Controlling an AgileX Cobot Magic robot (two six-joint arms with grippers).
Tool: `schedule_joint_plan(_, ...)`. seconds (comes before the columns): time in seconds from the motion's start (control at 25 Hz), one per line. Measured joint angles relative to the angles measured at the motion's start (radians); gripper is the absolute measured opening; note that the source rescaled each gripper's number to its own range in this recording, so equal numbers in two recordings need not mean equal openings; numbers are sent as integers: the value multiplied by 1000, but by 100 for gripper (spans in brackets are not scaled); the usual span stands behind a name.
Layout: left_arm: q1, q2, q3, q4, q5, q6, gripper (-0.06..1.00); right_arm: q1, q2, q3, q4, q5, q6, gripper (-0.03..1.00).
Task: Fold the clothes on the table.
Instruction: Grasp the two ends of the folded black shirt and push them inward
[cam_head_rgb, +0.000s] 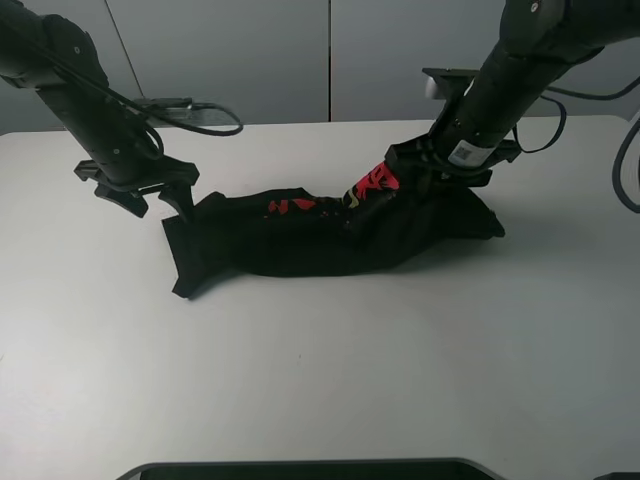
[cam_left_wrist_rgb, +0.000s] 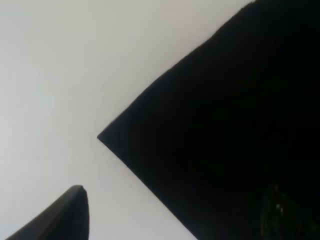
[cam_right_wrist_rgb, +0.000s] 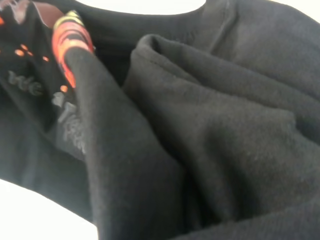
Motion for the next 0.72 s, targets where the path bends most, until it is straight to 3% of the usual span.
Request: schedule_joint_plan(0.72, 0, 99, -8, -14, -16, -2, 91, 0, 28, 0, -22, 0, 0, 8)
